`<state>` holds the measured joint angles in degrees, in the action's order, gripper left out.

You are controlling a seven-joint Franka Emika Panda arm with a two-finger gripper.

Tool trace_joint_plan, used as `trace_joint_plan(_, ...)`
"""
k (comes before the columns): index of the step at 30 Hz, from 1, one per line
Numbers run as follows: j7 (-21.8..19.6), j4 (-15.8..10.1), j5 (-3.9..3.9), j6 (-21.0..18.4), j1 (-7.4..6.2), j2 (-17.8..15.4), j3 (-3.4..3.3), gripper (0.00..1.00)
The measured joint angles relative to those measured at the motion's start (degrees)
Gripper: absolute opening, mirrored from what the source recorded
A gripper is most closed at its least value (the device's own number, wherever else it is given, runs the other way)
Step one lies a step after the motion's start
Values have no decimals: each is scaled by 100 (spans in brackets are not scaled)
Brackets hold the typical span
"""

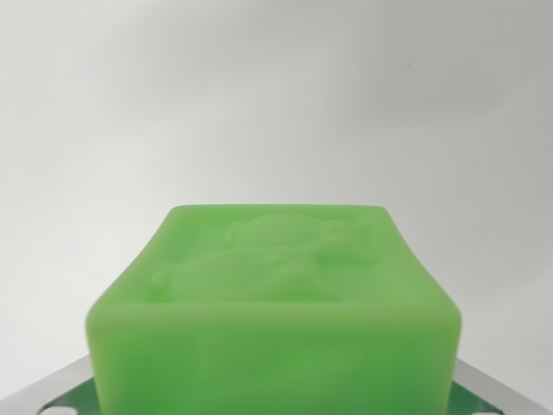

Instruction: Stack cube

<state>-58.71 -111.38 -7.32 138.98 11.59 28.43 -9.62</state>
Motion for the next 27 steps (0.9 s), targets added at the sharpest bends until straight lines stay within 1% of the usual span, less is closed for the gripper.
trace_joint_plan(27, -205, -590, 59, 195, -429, -399, -1, 0)
